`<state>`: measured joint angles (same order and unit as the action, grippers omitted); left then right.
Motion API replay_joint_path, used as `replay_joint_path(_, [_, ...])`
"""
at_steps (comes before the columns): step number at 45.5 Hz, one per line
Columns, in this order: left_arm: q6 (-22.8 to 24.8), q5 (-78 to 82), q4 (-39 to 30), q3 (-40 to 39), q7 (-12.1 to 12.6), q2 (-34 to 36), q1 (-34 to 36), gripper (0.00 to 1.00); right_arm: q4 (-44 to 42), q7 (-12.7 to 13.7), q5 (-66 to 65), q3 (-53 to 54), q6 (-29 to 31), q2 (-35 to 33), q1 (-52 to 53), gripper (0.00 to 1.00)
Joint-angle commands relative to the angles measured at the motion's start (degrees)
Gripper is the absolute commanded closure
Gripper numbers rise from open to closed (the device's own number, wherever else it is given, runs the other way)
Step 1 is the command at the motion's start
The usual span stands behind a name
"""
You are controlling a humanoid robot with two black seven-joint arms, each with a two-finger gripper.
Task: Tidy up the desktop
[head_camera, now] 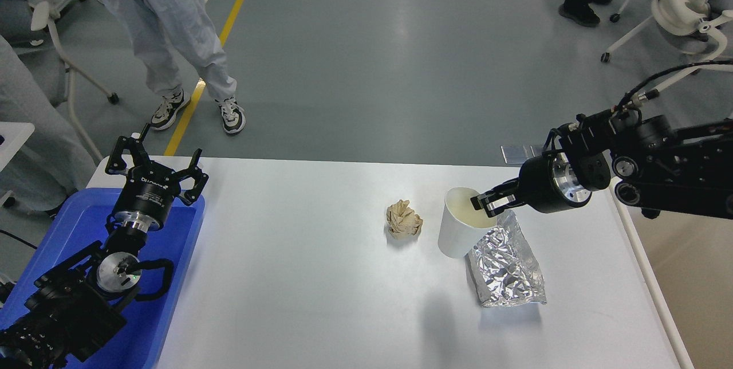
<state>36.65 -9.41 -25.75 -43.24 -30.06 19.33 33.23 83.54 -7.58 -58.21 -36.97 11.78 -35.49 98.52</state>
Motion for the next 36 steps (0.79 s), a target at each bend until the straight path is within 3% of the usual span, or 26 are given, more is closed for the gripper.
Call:
replay_joint_path(1, [-0.1, 0.0, 0.0, 0.0, 0.0, 0.0, 0.0, 0.00, 1.9, -0.1, 0.6, 0.4, 6.0, -5.3, 7.0, 1.00])
replay_joint_path(15, [0.0, 0.0, 0.0, 0.0, 0.0, 0.0, 0.0, 0.00, 1.9, -0.1, 0.3, 0.5, 11.7, -12.8, 13.4, 1.00])
replay_joint_path(36, [0.0, 0.0, 0.0, 0.0, 0.0, 0.0, 0.0, 0.00, -0.7, -0.3, 0.0, 2.9, 8.2, -30.8, 2.5, 1.00])
